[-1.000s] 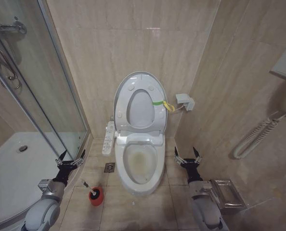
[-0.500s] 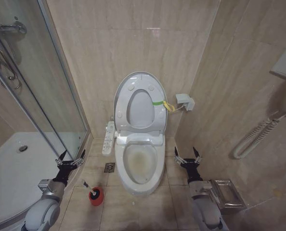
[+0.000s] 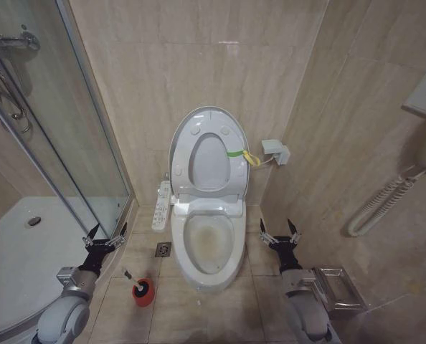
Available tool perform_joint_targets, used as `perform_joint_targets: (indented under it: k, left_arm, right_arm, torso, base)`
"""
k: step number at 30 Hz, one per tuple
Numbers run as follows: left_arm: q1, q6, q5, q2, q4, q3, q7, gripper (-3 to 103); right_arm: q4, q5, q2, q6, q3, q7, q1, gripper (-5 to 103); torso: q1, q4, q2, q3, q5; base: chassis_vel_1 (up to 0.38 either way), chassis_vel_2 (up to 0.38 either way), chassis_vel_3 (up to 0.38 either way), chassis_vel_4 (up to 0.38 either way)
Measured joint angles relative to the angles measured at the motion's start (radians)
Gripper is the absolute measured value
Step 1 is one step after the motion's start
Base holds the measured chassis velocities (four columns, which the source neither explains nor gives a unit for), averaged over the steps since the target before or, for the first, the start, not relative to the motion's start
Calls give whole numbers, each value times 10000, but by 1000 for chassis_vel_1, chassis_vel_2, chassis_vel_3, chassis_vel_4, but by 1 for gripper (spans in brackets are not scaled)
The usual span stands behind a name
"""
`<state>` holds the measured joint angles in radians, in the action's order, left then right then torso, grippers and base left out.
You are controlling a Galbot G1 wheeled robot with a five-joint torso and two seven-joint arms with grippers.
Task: Open the toilet lid, clean the toilet bowl with a toilet brush, close the toilet lid, and flush.
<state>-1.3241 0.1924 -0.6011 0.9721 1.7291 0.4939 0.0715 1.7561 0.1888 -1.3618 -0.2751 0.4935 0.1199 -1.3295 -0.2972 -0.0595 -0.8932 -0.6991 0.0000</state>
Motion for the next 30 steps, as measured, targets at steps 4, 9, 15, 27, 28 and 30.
perform_joint_targets:
  k: [4,9,15,27,28,30]
  left_arm:
    - [0,0,0,0,0,0,0,100]
    - [1,0,0,0,0,0,0,100]
    - [0,0,0,0,0,0,0,100]
    - [1,-1,-1,0,0,-3,-1,100]
    - [3,0,0,-2,0,-1,-1,100]
    - [1,0,-1,-1,0,-2,-1,100]
  right_arm:
    - [0,0,0,0,0,0,0,100]
    - [0,0,0,0,0,0,0,100]
    - [0,0,0,0,0,0,1,100]
    - [1669,846,-636,937,1148,-2398,-2539,100]
    - [1662,979,-750,754,1021,-2661,-2423,100]
    - [1637,1024,-803,655,982,-2730,-2307,100]
  torso:
    - [0,0,0,0,0]
    - [0,0,0,0,0]
    - [0,0,0,0,0]
    - [3,-6,-2,1,-6]
    - [2,-2,-1,1,12]
    - [2,3,-1,1,4]
  base:
    - [0,0,0,0]
    - [0,0,0,0]
    - [0,0,0,0]
    - [1,-4,-3,-1]
    - [0,0,0,0]
    - [0,0,0,0]
